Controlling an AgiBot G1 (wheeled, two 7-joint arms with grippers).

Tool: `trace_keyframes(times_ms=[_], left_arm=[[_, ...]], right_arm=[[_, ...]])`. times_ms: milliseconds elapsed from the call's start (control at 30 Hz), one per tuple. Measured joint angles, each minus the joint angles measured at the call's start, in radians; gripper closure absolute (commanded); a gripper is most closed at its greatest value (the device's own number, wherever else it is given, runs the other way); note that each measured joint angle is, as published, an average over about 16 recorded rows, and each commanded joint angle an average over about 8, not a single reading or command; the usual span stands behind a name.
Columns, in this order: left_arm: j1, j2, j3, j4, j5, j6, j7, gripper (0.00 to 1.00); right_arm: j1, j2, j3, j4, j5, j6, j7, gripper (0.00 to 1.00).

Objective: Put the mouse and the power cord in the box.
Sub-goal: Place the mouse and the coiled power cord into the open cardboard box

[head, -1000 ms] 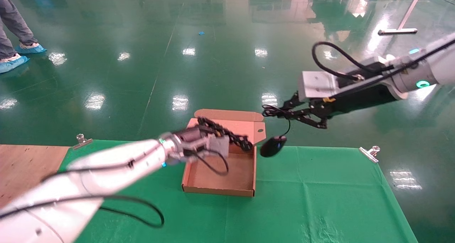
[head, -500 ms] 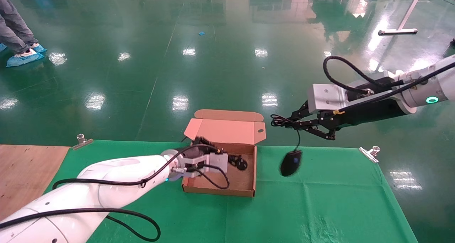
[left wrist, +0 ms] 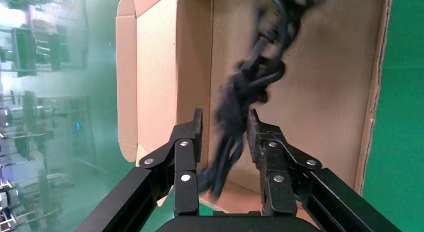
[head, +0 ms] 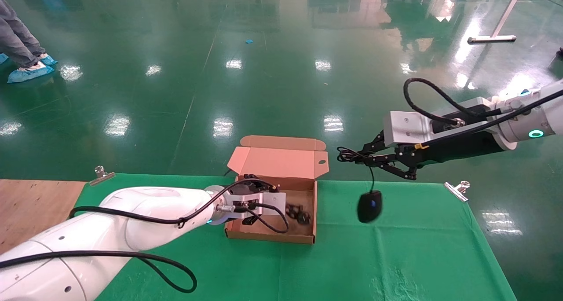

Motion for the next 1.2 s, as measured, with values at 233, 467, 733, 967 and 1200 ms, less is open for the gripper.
trace_keyframes(times_ms=[233, 467, 733, 967, 1200], left_arm=[[-0.016, -0.02, 0.014, -0.036, -0.067, 0.006, -0.034, 0.0], [-0.027, -0.147, -0.061, -0.173, -0.266, 0.1, -0.01, 0.0], [0.009, -0.415, -0.219, -0.38, -0.578, 0.257, 0.085, 0.0], [0.081, -0.634, -0.334, -0.488, -0.781, 0.338, 0.161, 0.0], [0.155, -0.784, -0.412, -0.514, -0.921, 0.378, 0.22, 0.0]], right_arm=[[-0.009, 0.001, 0.002, 0.03, 0.005, 0.0, 0.022, 1.0], [-0.014, -0.031, 0.0, 0.057, 0.004, 0.016, 0.052, 1.0], [-0.015, -0.124, -0.013, 0.056, -0.013, 0.064, 0.091, 1.0], [-0.026, -0.221, -0.035, 0.04, -0.031, 0.125, 0.124, 1.0], [-0.065, -0.279, -0.085, 0.088, -0.024, 0.216, 0.18, 1.0]])
